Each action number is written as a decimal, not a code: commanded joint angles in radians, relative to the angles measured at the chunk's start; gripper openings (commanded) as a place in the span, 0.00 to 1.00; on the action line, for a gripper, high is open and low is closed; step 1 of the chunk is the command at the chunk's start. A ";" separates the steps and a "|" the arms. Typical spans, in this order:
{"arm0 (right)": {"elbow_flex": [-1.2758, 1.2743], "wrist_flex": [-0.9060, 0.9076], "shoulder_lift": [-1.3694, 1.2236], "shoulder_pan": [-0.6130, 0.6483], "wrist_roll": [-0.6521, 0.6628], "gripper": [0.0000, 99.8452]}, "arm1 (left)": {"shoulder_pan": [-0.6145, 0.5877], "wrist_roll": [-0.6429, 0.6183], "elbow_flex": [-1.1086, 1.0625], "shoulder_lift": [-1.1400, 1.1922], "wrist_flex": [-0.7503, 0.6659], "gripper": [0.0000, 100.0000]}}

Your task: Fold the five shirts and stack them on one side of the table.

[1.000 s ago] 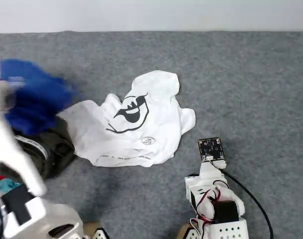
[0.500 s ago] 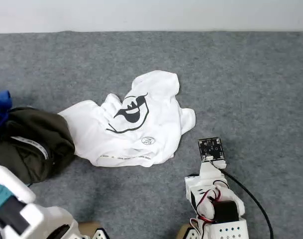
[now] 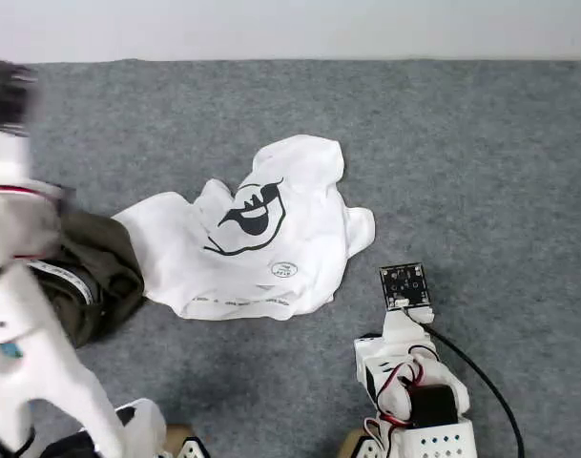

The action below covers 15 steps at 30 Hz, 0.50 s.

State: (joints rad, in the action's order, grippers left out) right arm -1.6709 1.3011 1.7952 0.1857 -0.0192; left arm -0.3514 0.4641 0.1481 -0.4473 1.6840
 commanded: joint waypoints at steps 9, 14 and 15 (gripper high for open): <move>-0.012 0.002 0.012 0.002 -0.008 0.01 | 0.657 -0.279 -0.449 0.008 -0.305 0.27; -0.012 0.002 0.012 0.002 -0.008 0.01 | 0.726 -0.299 -0.450 0.186 -0.405 0.24; -0.012 0.002 0.012 0.002 -0.008 0.01 | 0.726 -0.301 -0.437 0.226 -0.410 0.24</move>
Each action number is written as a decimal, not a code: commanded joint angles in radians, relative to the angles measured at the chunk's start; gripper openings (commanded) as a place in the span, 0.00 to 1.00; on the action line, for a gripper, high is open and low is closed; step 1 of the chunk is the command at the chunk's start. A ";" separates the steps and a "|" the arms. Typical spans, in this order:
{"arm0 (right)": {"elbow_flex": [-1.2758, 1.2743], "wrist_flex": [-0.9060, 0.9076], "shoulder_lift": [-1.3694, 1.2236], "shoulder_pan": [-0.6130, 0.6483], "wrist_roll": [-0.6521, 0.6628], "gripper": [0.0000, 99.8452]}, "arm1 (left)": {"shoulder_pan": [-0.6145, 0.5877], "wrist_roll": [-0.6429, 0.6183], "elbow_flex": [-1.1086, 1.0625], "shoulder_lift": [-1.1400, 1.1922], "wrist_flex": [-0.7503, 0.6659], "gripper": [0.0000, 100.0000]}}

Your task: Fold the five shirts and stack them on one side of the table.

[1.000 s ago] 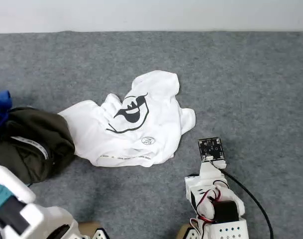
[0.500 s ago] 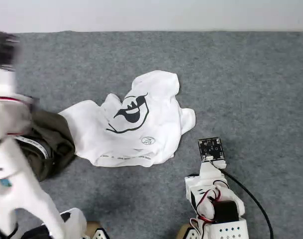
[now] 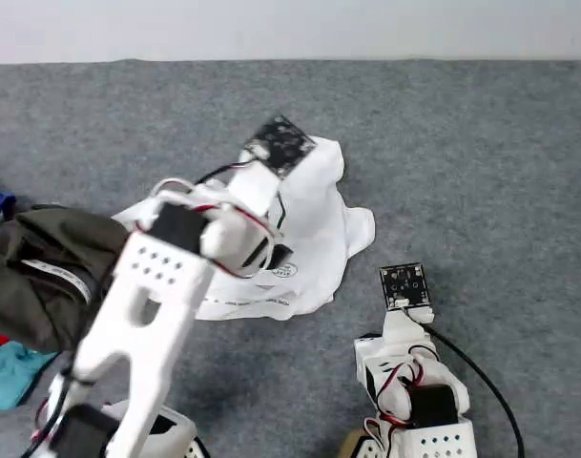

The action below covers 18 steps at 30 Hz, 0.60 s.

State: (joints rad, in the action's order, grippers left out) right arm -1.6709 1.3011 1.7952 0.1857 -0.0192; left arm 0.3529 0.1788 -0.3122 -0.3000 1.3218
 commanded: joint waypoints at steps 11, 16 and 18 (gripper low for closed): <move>-0.012 0.002 0.012 0.002 -0.008 0.01 | 0.110 -0.075 0.208 0.330 0.026 0.24; -0.012 0.002 0.012 0.002 -0.008 0.01 | 0.149 -0.137 0.305 0.410 0.034 0.24; -0.012 0.002 0.012 0.002 -0.008 0.01 | 0.166 -0.155 0.343 0.456 0.034 0.24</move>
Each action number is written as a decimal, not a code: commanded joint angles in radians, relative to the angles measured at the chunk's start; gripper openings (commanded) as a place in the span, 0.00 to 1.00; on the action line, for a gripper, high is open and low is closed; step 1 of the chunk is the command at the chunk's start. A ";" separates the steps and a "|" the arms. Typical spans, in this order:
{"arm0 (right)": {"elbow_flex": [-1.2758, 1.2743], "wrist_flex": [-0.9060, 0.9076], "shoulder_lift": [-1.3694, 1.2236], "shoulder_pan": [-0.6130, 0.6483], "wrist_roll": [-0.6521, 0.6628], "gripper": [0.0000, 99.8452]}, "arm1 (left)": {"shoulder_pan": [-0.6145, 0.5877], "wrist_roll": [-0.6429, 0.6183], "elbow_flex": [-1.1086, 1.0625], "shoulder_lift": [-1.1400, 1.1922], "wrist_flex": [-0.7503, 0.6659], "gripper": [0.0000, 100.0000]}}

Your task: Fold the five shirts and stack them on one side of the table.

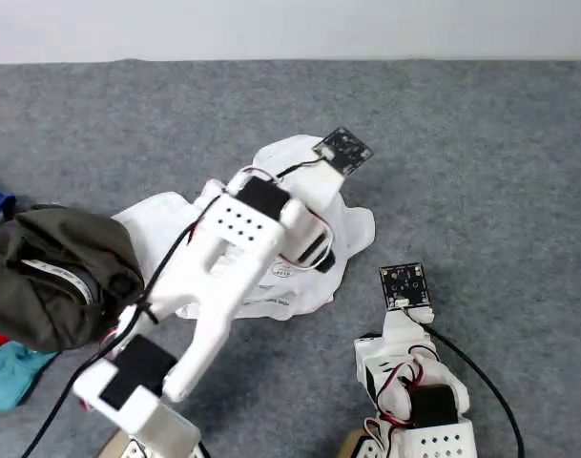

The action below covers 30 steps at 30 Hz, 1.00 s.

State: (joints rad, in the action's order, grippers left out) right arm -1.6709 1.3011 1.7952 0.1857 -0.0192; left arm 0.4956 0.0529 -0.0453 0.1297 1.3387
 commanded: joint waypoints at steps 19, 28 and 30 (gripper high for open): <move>-0.012 0.002 0.012 0.008 -0.008 0.01 | 0.055 0.048 0.340 0.419 0.181 0.00; 0.005 0.007 0.012 -0.008 -0.002 0.01 | -0.077 0.075 0.498 0.265 0.417 0.00; 0.035 0.002 0.012 -0.051 -0.002 0.01 | -0.114 0.075 0.496 0.190 0.417 0.00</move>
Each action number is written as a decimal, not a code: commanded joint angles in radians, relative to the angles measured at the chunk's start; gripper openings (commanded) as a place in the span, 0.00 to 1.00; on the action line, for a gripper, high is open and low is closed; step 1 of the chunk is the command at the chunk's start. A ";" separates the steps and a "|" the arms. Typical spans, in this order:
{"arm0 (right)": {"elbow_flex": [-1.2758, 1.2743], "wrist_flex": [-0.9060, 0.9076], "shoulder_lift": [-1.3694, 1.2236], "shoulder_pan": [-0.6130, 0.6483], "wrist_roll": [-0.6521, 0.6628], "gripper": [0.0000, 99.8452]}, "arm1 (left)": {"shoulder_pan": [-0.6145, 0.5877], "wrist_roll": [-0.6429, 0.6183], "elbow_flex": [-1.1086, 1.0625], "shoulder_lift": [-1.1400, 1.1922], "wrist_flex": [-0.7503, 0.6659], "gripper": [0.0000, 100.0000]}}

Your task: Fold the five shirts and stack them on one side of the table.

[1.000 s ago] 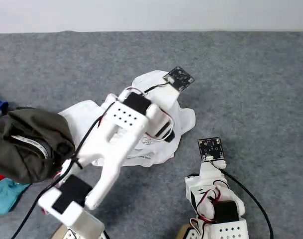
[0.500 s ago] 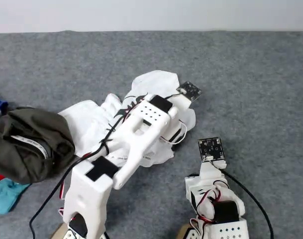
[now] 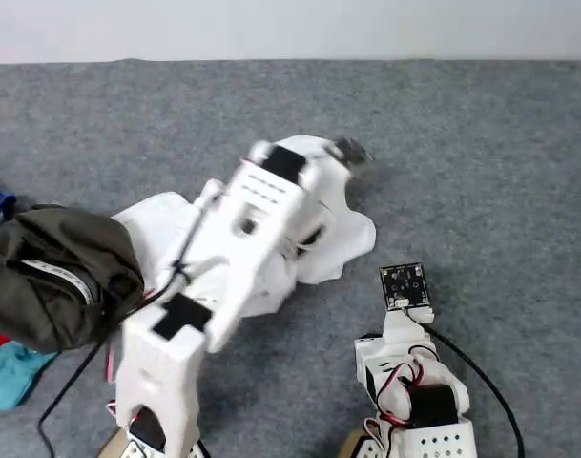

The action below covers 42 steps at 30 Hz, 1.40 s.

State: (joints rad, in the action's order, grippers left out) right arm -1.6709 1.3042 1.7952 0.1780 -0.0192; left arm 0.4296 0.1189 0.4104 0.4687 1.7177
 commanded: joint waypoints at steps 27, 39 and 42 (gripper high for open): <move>0.350 0.044 0.001 -0.547 0.595 0.01 | -0.764 0.124 -0.331 -0.310 -0.109 0.09; 0.407 0.093 -0.001 -0.725 0.601 0.01 | -0.597 0.123 -0.064 -0.427 0.037 0.17; 0.404 0.094 -0.001 -0.742 0.601 0.01 | -0.460 0.123 -0.101 -0.411 0.021 0.17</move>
State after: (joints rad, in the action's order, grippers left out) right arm -1.3180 1.3932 1.8090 -0.5386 0.5900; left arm -0.1473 0.2447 0.3046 0.0928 1.7208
